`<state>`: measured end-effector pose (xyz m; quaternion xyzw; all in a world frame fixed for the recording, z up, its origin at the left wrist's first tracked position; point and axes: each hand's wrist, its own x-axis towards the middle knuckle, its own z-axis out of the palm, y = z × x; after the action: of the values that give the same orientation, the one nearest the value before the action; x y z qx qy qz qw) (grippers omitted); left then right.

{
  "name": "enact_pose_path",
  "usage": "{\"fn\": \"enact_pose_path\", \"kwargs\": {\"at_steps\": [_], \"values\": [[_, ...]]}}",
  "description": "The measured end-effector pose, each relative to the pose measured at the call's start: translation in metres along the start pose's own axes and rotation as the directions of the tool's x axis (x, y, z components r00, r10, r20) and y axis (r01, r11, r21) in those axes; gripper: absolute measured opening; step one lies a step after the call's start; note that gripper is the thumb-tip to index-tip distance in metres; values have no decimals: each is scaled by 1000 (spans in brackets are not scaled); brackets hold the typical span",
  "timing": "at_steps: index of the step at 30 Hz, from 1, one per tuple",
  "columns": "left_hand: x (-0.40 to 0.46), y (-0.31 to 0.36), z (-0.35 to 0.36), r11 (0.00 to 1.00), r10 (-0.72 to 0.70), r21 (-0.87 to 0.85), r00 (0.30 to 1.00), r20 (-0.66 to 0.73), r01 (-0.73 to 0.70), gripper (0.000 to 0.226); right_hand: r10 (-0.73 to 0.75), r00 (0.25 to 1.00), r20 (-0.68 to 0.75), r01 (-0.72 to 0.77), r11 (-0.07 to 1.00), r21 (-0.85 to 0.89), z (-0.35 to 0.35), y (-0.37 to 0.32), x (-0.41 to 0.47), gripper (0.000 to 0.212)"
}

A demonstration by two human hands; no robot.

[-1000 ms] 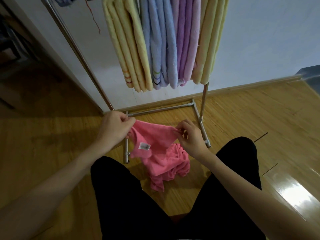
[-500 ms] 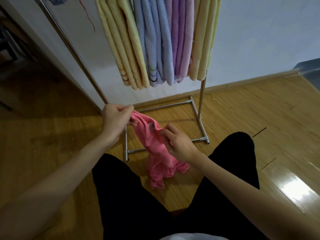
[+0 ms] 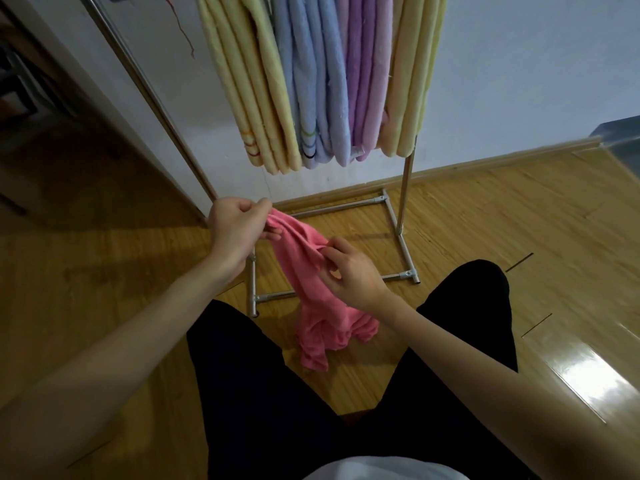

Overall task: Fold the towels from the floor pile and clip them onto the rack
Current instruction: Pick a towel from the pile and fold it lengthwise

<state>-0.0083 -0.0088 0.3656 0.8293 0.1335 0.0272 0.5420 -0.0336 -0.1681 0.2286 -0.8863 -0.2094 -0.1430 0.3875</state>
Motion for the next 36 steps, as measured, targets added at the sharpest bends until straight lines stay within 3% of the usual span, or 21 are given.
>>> {"fn": "enact_pose_path", "kwargs": {"at_steps": [5, 10, 14, 19, 21, 23, 26, 30, 33, 36], "values": [[10, -10, -13, 998, 0, 57, 1000, -15, 0, 19, -16, 1000, -5, 16, 998, -57, -12, 5, -2, 35], [18, -30, -27, 964, 28, 264, 999, 41, -38, 17, -17, 998, -59, 16, 1000, -18, -43, 16, 13, 14], [22, -36, -35, 922, -10, 385, 988, 154, -51, 19, -11, 999, -49, 14, 998, 57, -71, 16, 30, 14], [18, -20, -41, 738, 130, 607, 944, 302, -296, 20, 6, 998, -61, 1, 993, 116, -89, 6, 42, 13], [15, -9, -46, 702, 217, 565, 886, 410, -434, 21, 36, 993, -115, -14, 982, 189, -93, 2, 45, 16], [10, 1, -51, 734, 248, 437, 804, 540, -520, 21, 63, 985, -159, -24, 972, 233, -97, -2, 47, 23], [-2, 17, -55, 771, 241, 266, 652, 719, -578, 35, 84, 982, -172, -47, 976, 212, -102, -10, 52, 26], [-6, 27, -55, 692, 116, 248, 443, 889, -678, 52, 71, 987, -144, -46, 984, 172, -100, -15, 58, 19], [-5, 30, -53, 624, -19, 287, 353, 936, -727, 56, 67, 989, -129, -42, 981, 190, -96, -24, 61, 17], [-4, 29, -49, 579, -42, 290, 327, 944, -762, 51, 41, 994, -105, -21, 982, 190, -95, -31, 63, 12]]}}
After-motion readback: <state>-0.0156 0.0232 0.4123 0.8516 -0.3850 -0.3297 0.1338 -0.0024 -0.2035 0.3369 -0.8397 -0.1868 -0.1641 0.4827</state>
